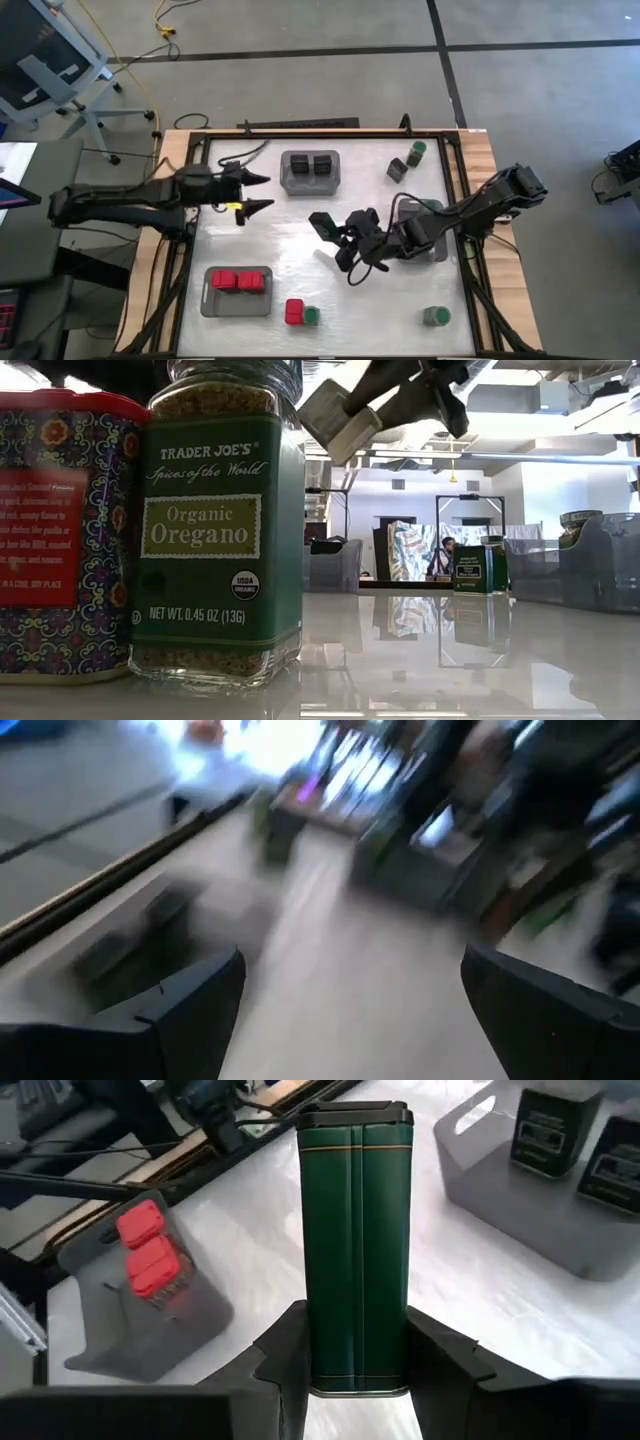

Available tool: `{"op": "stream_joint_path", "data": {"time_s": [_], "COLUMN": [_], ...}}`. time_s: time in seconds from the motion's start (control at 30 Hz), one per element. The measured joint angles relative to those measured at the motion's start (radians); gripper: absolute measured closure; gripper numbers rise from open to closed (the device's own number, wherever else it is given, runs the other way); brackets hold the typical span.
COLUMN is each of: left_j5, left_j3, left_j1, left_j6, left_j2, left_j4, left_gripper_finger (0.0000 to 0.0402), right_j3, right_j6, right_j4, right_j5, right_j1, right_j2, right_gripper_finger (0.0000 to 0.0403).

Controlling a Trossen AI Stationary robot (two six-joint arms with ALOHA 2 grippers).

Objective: Sort spices by type
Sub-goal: Put the left black seasoning can into the top black transparent bin

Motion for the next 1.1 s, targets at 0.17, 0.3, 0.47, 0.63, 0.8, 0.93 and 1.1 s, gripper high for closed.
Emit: {"op": "stream_joint_path", "data": {"time_s": [0.17, 0.3, 0.47, 0.63, 0.8, 0.93, 1.1], "left_j5": [0.06, 0.062, 0.066, 0.166, 0.205, 0.206, 0.236], "left_j3": [-0.221, -0.276, -0.258, -0.235, -0.201, -0.164, -0.125], "left_j1": [-0.011, -0.011, -0.011, -0.011, -0.011, -0.012, -0.014], "left_j6": [-0.131, -0.213, -0.184, -0.116, -0.068, 0.003, 0.03], "left_j2": [-0.036, -0.028, 0.012, 0.074, 0.129, 0.174, 0.234], "left_j4": [0.514, 0.644, 0.697, 0.832, 0.866, 0.866, 0.863], "left_gripper_finger": [0.0045, 0.0045, 0.0045, 0.0045, 0.0045, 0.0045, 0.0045], "right_j3": [0.0, 0.0, 0.0, 0.0, 0.0, 0.0, 0.001], "right_j6": [-0.032, -0.137, -0.255, -0.374, -0.475, -0.506, -0.529], "right_j4": [0.087, 0.247, 0.431, 0.597, 0.635, 0.641, 0.647], "right_j5": [0.004, -0.098, -0.278, -0.374, -0.395, -0.395, -0.394], "right_j1": [-0.045, -0.125, -0.215, -0.234, -0.223, -0.222, -0.233], "right_j2": [0.007, 0.01, 0.01, 0.01, 0.022, 0.036, 0.048], "right_gripper_finger": [0.0245, 0.0245, 0.0245, 0.0245, 0.0245, 0.0245, 0.0245]}}
